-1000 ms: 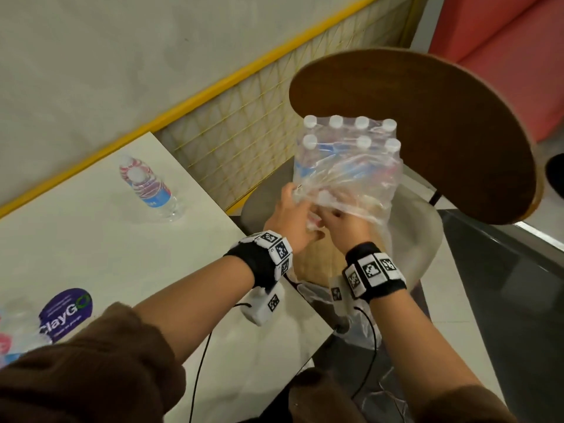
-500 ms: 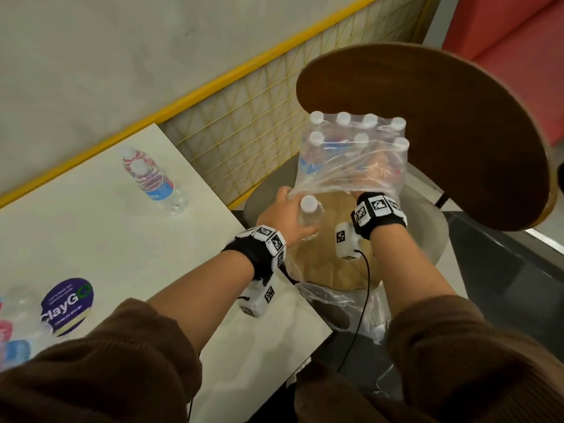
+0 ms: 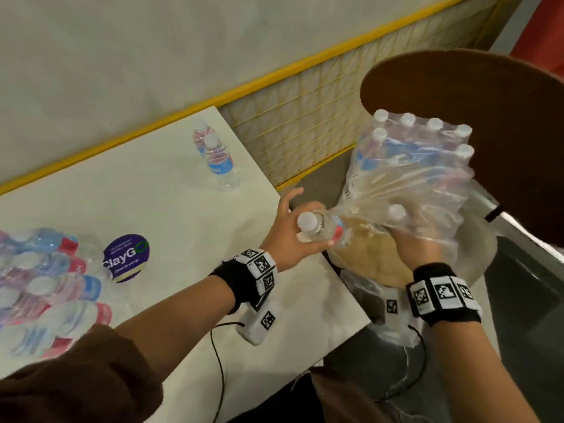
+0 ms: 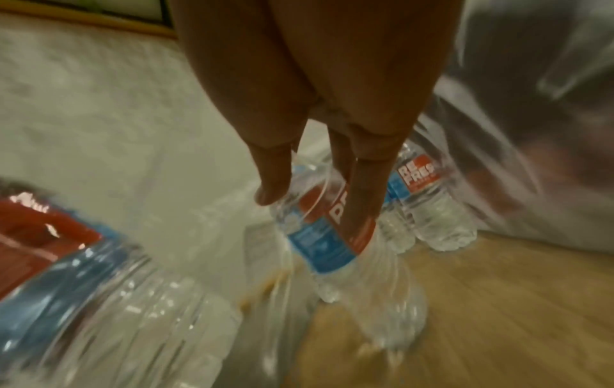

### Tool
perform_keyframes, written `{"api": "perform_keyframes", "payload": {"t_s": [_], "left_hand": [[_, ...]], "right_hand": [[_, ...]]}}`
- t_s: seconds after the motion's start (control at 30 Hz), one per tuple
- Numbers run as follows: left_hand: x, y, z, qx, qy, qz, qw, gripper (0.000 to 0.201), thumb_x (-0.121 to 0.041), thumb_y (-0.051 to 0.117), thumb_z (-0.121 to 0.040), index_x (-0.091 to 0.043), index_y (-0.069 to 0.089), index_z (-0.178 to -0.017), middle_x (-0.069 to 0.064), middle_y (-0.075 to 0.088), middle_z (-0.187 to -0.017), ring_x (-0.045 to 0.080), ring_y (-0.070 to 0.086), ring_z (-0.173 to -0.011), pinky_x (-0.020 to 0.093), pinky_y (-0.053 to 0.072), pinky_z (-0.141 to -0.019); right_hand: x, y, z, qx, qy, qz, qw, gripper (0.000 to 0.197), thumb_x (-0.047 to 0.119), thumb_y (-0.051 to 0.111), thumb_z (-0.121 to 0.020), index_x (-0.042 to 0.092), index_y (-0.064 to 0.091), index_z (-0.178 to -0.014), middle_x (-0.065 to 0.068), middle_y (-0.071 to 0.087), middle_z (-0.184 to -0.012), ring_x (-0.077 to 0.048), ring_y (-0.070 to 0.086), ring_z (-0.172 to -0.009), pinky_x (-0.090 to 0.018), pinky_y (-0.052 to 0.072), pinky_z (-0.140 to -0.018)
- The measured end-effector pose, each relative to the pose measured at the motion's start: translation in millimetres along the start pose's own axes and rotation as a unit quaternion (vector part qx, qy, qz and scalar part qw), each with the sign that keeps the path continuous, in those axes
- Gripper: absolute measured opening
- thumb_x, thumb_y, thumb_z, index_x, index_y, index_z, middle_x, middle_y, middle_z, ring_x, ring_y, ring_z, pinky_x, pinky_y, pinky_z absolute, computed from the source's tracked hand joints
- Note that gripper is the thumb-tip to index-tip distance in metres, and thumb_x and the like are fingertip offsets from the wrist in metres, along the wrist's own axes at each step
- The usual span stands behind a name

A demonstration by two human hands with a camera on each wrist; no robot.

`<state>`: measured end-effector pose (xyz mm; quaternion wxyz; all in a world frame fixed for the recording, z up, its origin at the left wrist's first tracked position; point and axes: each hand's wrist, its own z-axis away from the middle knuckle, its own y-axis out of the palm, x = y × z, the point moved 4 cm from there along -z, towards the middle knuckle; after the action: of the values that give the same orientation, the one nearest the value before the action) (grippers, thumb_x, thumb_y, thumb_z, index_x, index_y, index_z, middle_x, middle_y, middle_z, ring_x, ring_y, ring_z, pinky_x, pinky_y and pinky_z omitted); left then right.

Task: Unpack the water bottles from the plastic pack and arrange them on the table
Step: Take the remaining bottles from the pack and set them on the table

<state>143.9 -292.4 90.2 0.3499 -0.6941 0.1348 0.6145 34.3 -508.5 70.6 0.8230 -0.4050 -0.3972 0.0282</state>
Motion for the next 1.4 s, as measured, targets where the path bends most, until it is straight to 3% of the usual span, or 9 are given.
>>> {"api": "perform_keyframes", "payload": {"t_s": [0.13, 0.33, 0.5, 0.6, 0.8, 0.93, 1.03, 1.33, 1.4], "left_hand": [[7, -37, 50, -0.042, -0.052, 0.085, 0.994, 0.052, -0.026, 0.085, -0.066, -0.032, 0.057, -0.110, -0.006, 0.063, -0.109, 0.007, 0.063, -0.100, 0.023, 0.053, -0.083], [23, -118, 130, -0.133, -0.070, 0.035, 0.988, 0.054, -0.031, 0.085, -0.065, -0.027, 0.057, -0.111, -0.012, 0.065, -0.103, 0.001, 0.062, -0.093, 0.011, 0.048, -0.081], [51, -170, 195, -0.076, -0.150, -0.099, 0.981, 0.049, -0.046, 0.081, -0.065, -0.035, 0.054, -0.106, -0.011, 0.068, -0.098, 0.011, 0.065, -0.092, 0.030, 0.054, -0.085], [64, -185, 223, -0.009, -0.195, -0.206, 0.959, 0.053, -0.044, 0.077, -0.070, -0.028, 0.052, -0.113, -0.004, 0.065, -0.105, 0.017, 0.061, -0.096, 0.027, 0.048, -0.081], [69, -204, 265, 0.047, -0.180, -0.276, 0.943, 0.045, -0.035, 0.073, -0.075, -0.016, 0.053, -0.111, 0.002, 0.063, -0.102, 0.024, 0.059, -0.094, 0.031, 0.045, -0.076], [78, -225, 292, 0.053, -0.193, -0.268, 0.942, 0.048, -0.030, 0.075, -0.075, -0.017, 0.053, -0.115, 0.001, 0.061, -0.107, 0.021, 0.057, -0.097, 0.031, 0.046, -0.082], [88, -245, 308, 0.026, -0.214, -0.264, 0.940, 0.053, -0.034, 0.077, -0.071, -0.024, 0.052, -0.117, -0.004, 0.060, -0.112, 0.017, 0.054, -0.099, 0.027, 0.042, -0.082], [107, -294, 350, -0.101, -0.275, -0.223, 0.930, 0.053, -0.035, 0.078, -0.069, -0.027, 0.054, -0.115, -0.007, 0.060, -0.107, 0.011, 0.053, -0.093, 0.014, 0.037, -0.062], [110, -304, 355, -0.124, -0.276, -0.237, 0.923, 0.051, -0.034, 0.078, -0.067, -0.027, 0.056, -0.113, -0.006, 0.061, -0.108, 0.014, 0.055, -0.096, 0.019, 0.038, -0.071]], "right_hand": [[35, 17, 52, 0.018, -0.112, -0.177, 0.978, 0.035, 0.014, 0.069, -0.084, 0.027, 0.059, -0.114, 0.001, 0.062, -0.105, -0.023, 0.058, -0.106, -0.043, 0.048, -0.093], [83, 38, 120, 0.064, -0.188, -0.171, 0.965, 0.034, 0.009, 0.070, -0.081, 0.035, 0.060, -0.101, -0.006, 0.065, -0.102, -0.024, 0.062, -0.095, -0.048, 0.052, -0.089], [134, 90, 182, 0.176, -0.223, -0.172, 0.943, 0.031, 0.011, 0.068, -0.083, 0.031, 0.059, -0.104, -0.008, 0.064, -0.111, -0.022, 0.062, -0.095, -0.041, 0.055, -0.082], [152, 152, 210, 0.248, -0.235, -0.123, 0.932, 0.033, 0.013, 0.072, -0.081, 0.039, 0.060, -0.096, -0.006, 0.063, -0.108, -0.017, 0.062, -0.084, -0.036, 0.054, -0.074], [151, 244, 248, 0.312, -0.236, -0.057, 0.919, 0.036, 0.017, 0.071, -0.081, 0.031, 0.058, -0.112, 0.014, 0.062, -0.107, -0.017, 0.060, -0.101, -0.024, 0.049, -0.077], [149, 261, 251, 0.326, -0.165, -0.008, 0.931, 0.047, 0.042, 0.069, -0.080, 0.043, 0.048, -0.121, 0.006, 0.059, -0.117, -0.017, 0.059, -0.106, -0.037, 0.056, -0.082], [148, 276, 255, 0.359, -0.105, 0.021, 0.927, 0.064, 0.057, 0.065, -0.077, 0.040, 0.039, -0.133, 0.002, 0.058, -0.118, -0.019, 0.064, -0.095, -0.032, 0.056, -0.078], [178, 353, 276, 0.381, -0.145, 0.057, 0.911, 0.084, 0.037, 0.078, -0.072, 0.018, 0.031, -0.140, -0.009, 0.063, -0.110, -0.028, 0.068, -0.093, -0.044, 0.056, -0.085], [185, 371, 281, 0.387, -0.149, 0.071, 0.907, 0.090, 0.038, 0.080, -0.070, 0.013, 0.028, -0.140, -0.011, 0.062, -0.113, -0.029, 0.069, -0.090, -0.045, 0.056, -0.084]]}}
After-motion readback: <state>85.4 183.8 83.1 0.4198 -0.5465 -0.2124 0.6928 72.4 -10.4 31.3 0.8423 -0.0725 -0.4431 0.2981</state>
